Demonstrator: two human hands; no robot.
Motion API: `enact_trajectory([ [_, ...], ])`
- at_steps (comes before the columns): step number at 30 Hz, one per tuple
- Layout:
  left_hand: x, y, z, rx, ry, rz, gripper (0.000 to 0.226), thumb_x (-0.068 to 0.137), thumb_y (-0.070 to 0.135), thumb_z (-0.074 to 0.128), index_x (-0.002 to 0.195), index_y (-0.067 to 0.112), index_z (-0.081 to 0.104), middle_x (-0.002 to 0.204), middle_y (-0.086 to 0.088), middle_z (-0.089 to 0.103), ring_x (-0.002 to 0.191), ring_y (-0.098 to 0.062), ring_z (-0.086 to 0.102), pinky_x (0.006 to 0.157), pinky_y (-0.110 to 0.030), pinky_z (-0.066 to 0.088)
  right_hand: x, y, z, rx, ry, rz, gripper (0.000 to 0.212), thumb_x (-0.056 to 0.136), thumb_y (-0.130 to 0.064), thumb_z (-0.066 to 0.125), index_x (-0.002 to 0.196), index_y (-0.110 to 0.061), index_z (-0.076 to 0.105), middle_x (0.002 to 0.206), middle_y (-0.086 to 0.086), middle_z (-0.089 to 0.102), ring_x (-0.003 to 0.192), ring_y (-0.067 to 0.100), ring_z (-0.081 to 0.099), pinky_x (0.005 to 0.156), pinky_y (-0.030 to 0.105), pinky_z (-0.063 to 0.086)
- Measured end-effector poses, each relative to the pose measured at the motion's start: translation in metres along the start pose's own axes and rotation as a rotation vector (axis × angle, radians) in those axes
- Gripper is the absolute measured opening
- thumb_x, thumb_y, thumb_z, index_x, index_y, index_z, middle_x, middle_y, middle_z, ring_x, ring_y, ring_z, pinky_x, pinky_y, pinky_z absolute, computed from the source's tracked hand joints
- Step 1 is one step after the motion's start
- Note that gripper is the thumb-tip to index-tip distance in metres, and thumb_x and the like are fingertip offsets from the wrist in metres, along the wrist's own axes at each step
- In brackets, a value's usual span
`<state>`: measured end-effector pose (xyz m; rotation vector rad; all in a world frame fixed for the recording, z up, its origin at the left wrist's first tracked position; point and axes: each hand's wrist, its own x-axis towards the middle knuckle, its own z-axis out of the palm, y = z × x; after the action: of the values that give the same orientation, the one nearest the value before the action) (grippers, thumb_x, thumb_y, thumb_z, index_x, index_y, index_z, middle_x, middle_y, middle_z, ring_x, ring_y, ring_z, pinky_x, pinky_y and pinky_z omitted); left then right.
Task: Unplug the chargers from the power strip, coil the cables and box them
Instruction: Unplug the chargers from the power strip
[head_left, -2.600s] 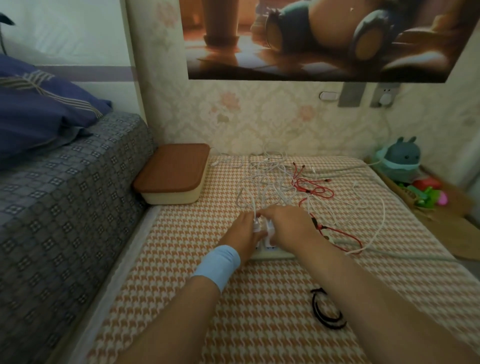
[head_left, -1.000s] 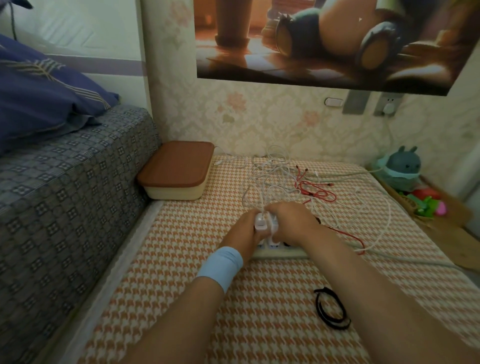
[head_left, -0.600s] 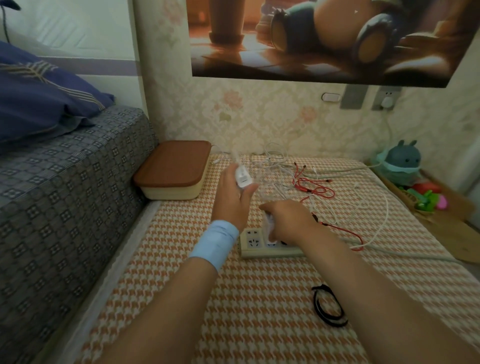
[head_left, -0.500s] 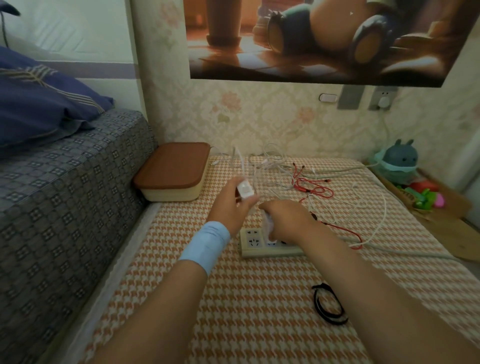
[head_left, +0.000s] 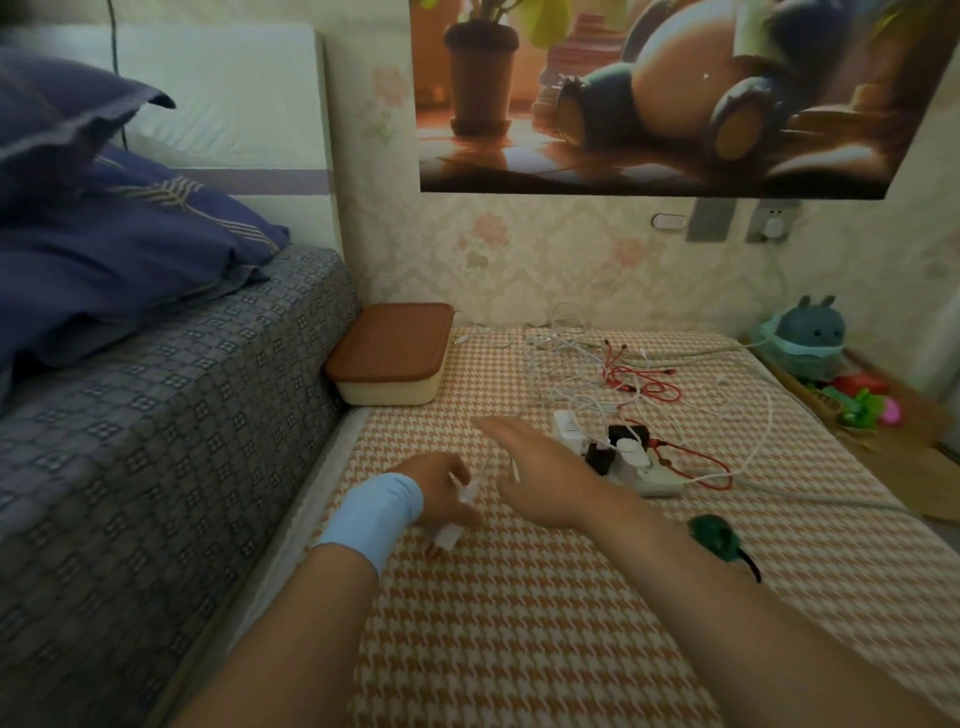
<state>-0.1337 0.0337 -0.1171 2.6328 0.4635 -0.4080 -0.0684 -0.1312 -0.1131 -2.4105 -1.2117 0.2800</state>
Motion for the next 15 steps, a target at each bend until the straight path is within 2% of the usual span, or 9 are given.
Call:
enact_trajectory([
  [2, -0.007, -0.019, 0.004, 0.055, -0.057, -0.067, 0.068, 0.079, 0.053, 0.073, 0.134, 0.018, 0.054, 0.131, -0.001, 0.058, 0.109, -0.020, 0.058, 0.094, -0.032, 0.050, 0.007, -0.006, 0.018, -0.025, -0.066, -0.009, 0.069, 0.100, -0.012, 0.048, 0.160, -0.033, 0.021, 0.169, -0.007, 0.013, 0.154, 0.019, 0.017, 0.123, 0.040, 0.026],
  [4, -0.015, -0.038, 0.002, 0.107, -0.083, -0.173, 0.067, 0.077, 0.058, 0.071, 0.127, 0.015, 0.060, 0.120, -0.001, 0.062, 0.097, -0.019, 0.059, 0.086, -0.031, 0.051, 0.015, -0.015, 0.038, -0.038, -0.130, -0.005, 0.064, 0.099, -0.012, 0.048, 0.158, -0.027, 0.030, 0.167, -0.004, 0.023, 0.152, 0.020, 0.024, 0.123, 0.038, 0.026],
  [6, -0.019, -0.056, 0.000, 0.155, -0.109, -0.291, 0.065, 0.076, 0.065, 0.067, 0.117, 0.013, 0.064, 0.102, -0.002, 0.061, 0.082, -0.018, 0.057, 0.071, -0.030, 0.050, 0.021, -0.028, 0.058, -0.037, -0.192, -0.008, 0.059, 0.099, -0.012, 0.047, 0.156, -0.024, 0.036, 0.162, 0.002, 0.034, 0.147, 0.025, 0.034, 0.120, 0.038, 0.031],
  [8, -0.021, -0.071, 0.001, 0.154, -0.122, -0.346, 0.062, 0.078, 0.066, 0.064, 0.113, 0.015, 0.060, 0.101, -0.004, 0.058, 0.080, -0.019, 0.056, 0.068, -0.030, 0.047, 0.026, -0.037, 0.078, -0.053, -0.256, -0.028, 0.059, 0.099, -0.012, 0.048, 0.155, -0.024, 0.038, 0.158, 0.005, 0.042, 0.142, 0.028, 0.042, 0.116, 0.038, 0.036],
  [10, -0.021, -0.079, 0.003, 0.128, -0.092, -0.314, 0.056, 0.082, 0.061, 0.062, 0.118, 0.018, 0.058, 0.109, -0.004, 0.059, 0.090, -0.021, 0.059, 0.073, -0.030, 0.048, 0.032, -0.038, 0.089, -0.072, -0.285, -0.049, 0.062, 0.095, -0.009, 0.050, 0.154, -0.026, 0.041, 0.152, 0.007, 0.049, 0.136, 0.029, 0.048, 0.112, 0.040, 0.041],
  [13, -0.027, -0.078, 0.002, 0.118, -0.064, -0.206, 0.050, 0.086, 0.041, 0.068, 0.130, 0.024, 0.053, 0.129, 0.000, 0.055, 0.113, -0.022, 0.057, 0.091, -0.031, 0.050, 0.036, -0.035, 0.086, -0.049, -0.244, -0.032, 0.063, 0.094, -0.009, 0.047, 0.152, -0.032, 0.043, 0.152, 0.002, 0.050, 0.135, 0.026, 0.049, 0.112, 0.040, 0.041],
  [15, -0.025, -0.077, 0.002, 0.154, -0.075, -0.219, 0.049, 0.086, 0.038, 0.069, 0.131, 0.022, 0.056, 0.131, 0.000, 0.056, 0.111, -0.021, 0.057, 0.093, -0.030, 0.050, 0.035, -0.029, 0.080, -0.059, -0.219, -0.028, 0.058, 0.097, -0.012, 0.046, 0.152, -0.029, 0.042, 0.155, 0.002, 0.046, 0.139, 0.026, 0.045, 0.114, 0.039, 0.039],
])
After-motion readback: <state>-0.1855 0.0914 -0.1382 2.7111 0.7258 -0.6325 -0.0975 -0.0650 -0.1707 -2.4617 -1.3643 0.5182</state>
